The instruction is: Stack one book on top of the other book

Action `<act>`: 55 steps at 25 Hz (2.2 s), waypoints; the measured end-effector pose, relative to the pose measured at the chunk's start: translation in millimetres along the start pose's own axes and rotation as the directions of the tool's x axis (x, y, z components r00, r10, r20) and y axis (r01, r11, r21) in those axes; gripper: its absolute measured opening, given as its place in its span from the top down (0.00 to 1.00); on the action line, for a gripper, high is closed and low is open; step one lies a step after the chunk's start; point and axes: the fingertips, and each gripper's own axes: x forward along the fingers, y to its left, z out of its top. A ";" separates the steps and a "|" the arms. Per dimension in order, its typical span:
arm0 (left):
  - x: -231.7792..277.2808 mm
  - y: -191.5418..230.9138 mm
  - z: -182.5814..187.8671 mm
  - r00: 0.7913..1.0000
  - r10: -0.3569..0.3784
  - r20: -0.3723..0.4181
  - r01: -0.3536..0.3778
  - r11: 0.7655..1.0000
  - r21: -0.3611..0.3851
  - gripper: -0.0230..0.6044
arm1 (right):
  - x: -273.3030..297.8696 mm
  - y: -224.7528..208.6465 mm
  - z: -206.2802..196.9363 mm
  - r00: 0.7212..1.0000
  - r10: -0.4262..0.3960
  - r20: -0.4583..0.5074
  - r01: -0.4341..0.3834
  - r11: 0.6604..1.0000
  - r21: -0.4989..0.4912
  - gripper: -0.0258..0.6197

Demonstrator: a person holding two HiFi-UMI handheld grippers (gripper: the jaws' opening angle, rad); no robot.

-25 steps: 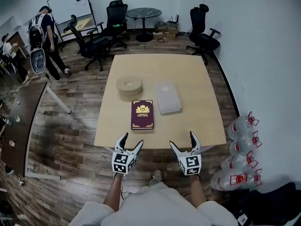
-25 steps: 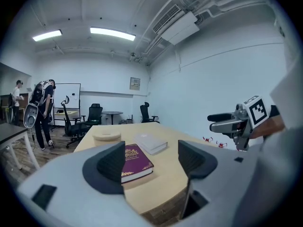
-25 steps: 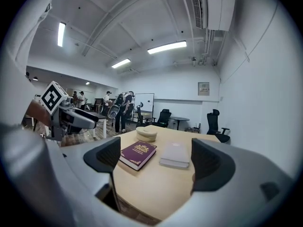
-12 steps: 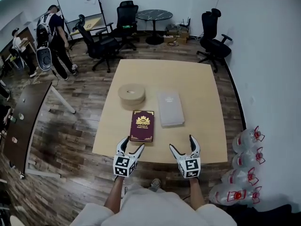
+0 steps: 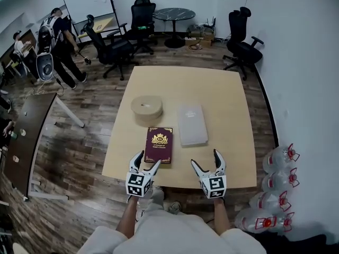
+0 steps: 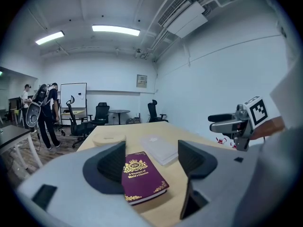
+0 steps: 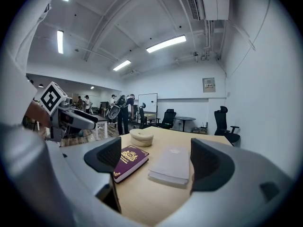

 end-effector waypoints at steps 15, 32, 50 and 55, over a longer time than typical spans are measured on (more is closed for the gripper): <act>59.8 72.8 19.6 0.999 -0.040 0.022 0.040 0.999 -0.012 0.40 | 82.6 -4.4 16.4 0.999 -0.040 -0.023 0.040 0.999 -0.026 0.28; 107.7 148.0 19.6 0.989 -0.148 -0.009 0.148 0.988 -0.033 0.40 | 150.0 17.1 23.0 0.988 -0.129 -0.083 0.128 0.992 -0.024 0.28; 109.9 142.8 -8.9 0.981 -0.178 -0.073 0.175 0.983 -0.045 0.40 | 154.7 35.5 0.8 0.988 -0.083 -0.128 0.084 0.996 0.004 0.28; 105.2 132.5 -14.0 0.986 -0.142 -0.083 0.136 0.988 -0.068 0.40 | 155.2 40.6 -7.7 0.990 -0.010 -0.139 0.013 1.000 0.024 0.28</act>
